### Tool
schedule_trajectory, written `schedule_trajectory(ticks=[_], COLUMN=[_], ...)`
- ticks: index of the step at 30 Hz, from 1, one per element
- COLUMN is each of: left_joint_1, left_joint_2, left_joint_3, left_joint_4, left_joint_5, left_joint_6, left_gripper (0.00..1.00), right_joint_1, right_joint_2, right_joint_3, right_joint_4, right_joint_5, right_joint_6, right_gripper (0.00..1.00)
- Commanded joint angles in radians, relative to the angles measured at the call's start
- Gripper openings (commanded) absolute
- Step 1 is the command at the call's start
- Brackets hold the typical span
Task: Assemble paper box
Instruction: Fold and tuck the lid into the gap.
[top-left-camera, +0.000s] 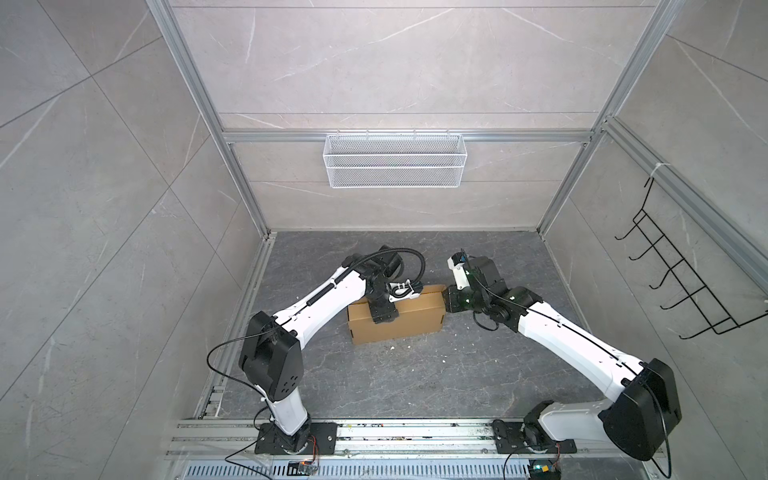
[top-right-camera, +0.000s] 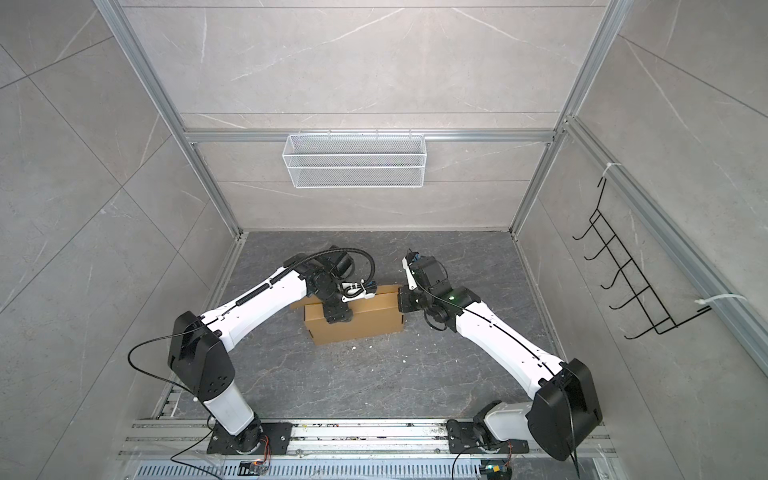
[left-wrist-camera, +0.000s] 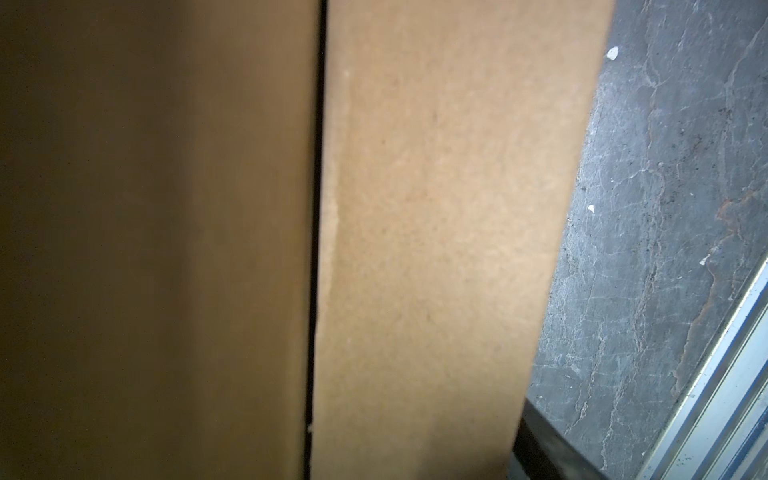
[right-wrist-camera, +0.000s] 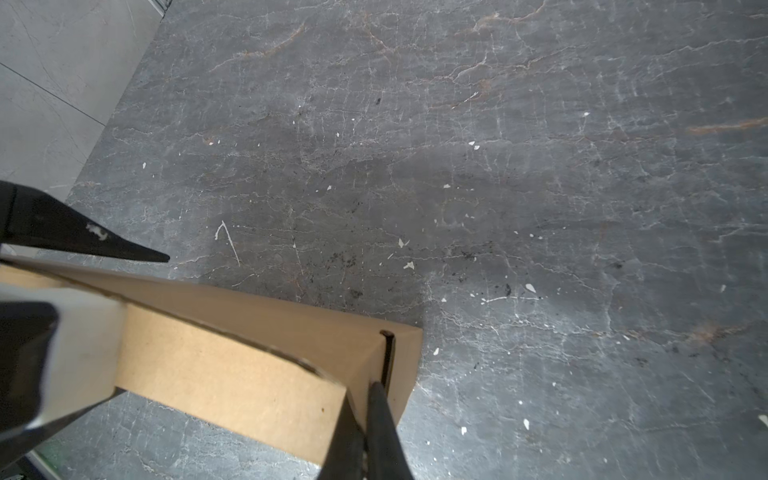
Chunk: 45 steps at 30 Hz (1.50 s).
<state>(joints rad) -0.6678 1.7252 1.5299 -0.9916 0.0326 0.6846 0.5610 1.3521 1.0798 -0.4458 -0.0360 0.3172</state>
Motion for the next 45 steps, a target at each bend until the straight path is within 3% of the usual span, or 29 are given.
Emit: schedule_trajectory(ticks=[1, 17, 22, 27, 30, 33, 38, 45], left_joint_1=[0.003, 0.003, 0.033, 0.161, 0.271, 0.371, 0.494, 0.633], left_joint_2=[-0.036, -0.174, -0.248, -0.351, -0.435, -0.534, -0.653, -0.704], left_joint_3=[0.032, 0.004, 0.006, 0.0, -0.045, -0.152, -0.31, -0.52], left_joint_4=[-0.036, 0.014, 0.051, 0.018, -0.019, 0.004, 0.087, 0.271], left_joint_5=[-0.015, -0.014, -0.048, 0.004, 0.128, 0.28, 0.391, 0.582], left_joint_6=[-0.031, -0.086, -0.204, -0.464, -0.607, -0.708, -0.871, -1.081], left_gripper=[0.74, 0.79, 0.81, 0.73, 0.7, 0.72, 0.81, 0.82], right_joint_1=[0.009, 0.009, 0.01, 0.009, 0.009, 0.009, 0.009, 0.009], right_joint_2=[0.043, 0.05, 0.056, 0.059, 0.061, 0.062, 0.066, 0.067], right_joint_3=[-0.031, -0.027, -0.022, -0.015, -0.007, 0.0, 0.01, 0.013], right_joint_4=[-0.191, -0.2, -0.203, -0.211, -0.218, -0.223, -0.229, -0.235], right_joint_5=[0.006, 0.018, 0.023, 0.025, 0.028, 0.032, 0.03, 0.03], right_joint_6=[-0.011, -0.006, -0.005, -0.005, -0.007, -0.008, -0.01, -0.012], right_gripper=[0.0, 0.0, 0.0, 0.0, 0.0, 0.0, 0.0, 0.0])
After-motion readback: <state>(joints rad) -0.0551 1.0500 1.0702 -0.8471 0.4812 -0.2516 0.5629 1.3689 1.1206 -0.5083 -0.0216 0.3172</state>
